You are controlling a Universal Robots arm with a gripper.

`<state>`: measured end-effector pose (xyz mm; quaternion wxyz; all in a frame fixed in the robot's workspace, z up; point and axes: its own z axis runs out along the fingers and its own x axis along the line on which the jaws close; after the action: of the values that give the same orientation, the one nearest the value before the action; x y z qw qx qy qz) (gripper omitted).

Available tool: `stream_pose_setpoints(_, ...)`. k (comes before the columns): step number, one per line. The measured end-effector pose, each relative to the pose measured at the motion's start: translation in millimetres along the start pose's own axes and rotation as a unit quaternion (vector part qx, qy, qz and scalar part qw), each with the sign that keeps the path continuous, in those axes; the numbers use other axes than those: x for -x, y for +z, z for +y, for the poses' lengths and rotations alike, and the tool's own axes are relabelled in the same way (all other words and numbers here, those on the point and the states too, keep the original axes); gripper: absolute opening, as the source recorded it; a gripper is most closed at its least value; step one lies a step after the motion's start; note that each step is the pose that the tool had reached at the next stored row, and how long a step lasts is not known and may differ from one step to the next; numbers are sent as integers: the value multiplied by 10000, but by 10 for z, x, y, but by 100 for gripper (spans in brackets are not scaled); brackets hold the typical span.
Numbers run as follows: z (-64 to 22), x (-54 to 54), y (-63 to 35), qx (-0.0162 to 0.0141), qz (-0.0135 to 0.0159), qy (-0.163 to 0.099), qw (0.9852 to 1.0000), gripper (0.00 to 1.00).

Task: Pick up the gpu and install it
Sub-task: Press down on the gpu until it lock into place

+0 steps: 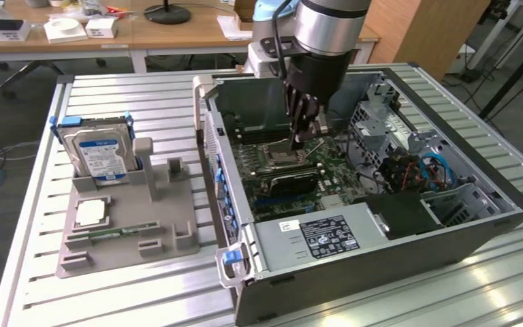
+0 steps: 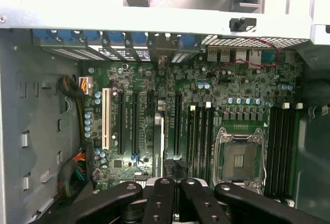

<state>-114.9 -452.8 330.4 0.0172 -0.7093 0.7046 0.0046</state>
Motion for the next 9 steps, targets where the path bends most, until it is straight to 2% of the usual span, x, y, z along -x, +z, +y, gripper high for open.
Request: stream_pose_setpoints(9,3,-5,163,0,0,0,10000,10)
